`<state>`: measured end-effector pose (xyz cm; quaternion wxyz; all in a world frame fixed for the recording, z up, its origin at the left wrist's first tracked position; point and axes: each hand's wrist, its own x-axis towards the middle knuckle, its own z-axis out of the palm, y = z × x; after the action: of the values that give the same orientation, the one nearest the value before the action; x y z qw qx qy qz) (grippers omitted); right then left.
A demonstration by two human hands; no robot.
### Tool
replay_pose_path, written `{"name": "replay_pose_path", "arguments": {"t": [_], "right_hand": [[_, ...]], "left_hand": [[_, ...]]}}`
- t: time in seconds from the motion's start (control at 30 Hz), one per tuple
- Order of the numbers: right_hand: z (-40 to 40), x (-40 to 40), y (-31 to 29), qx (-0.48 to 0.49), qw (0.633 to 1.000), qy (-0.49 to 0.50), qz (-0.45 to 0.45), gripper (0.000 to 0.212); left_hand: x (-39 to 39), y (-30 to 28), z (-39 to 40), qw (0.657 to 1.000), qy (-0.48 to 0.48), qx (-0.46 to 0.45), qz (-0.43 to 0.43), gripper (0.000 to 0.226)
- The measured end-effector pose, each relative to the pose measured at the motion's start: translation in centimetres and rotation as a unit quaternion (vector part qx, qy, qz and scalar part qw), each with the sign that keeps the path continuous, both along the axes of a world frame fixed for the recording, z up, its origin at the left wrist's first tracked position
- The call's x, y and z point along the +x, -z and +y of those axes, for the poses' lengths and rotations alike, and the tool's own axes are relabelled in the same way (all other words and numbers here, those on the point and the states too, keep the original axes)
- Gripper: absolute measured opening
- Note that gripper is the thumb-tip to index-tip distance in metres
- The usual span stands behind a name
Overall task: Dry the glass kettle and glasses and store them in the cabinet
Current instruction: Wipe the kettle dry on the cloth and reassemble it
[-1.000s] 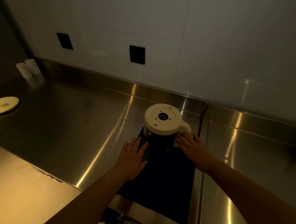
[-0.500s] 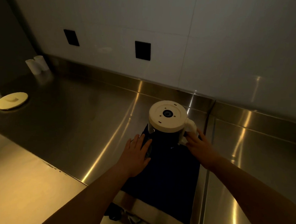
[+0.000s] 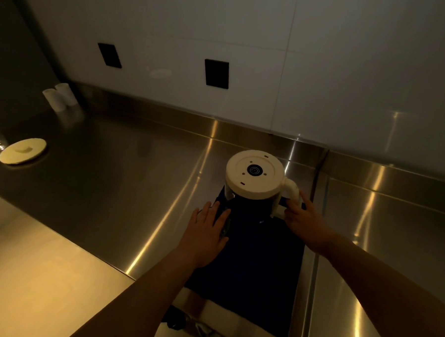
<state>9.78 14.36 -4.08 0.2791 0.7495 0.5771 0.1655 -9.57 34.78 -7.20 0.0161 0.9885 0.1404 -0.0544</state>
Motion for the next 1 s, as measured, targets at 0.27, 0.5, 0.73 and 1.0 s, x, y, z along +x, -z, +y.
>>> {"name": "replay_pose_path", "arguments": {"t": [0.27,0.5,0.73,1.0], "right_hand": [[0.3,0.0,-0.5,0.012,1.000,-0.013,0.019,0.041],[0.3,0.3,-0.6,0.045,0.997,-0.055,0.025,0.040],[0.2,0.5,-1.1,0.030,0.997,-0.065,0.021,0.045],[0.4,0.1,-0.7,0.002,0.999,-0.033,0.015,0.045]], "left_hand": [[-0.1,-0.5,-0.2,1.000,-0.004,-0.001,-0.004,0.069],[0.0,-0.1,-0.1,1.000,-0.008,0.001,-0.009,0.068],[-0.1,0.3,0.0,1.000,-0.008,0.000,-0.022,0.068],[0.1,0.5,0.0,1.000,-0.006,0.002,-0.028,0.069]]}}
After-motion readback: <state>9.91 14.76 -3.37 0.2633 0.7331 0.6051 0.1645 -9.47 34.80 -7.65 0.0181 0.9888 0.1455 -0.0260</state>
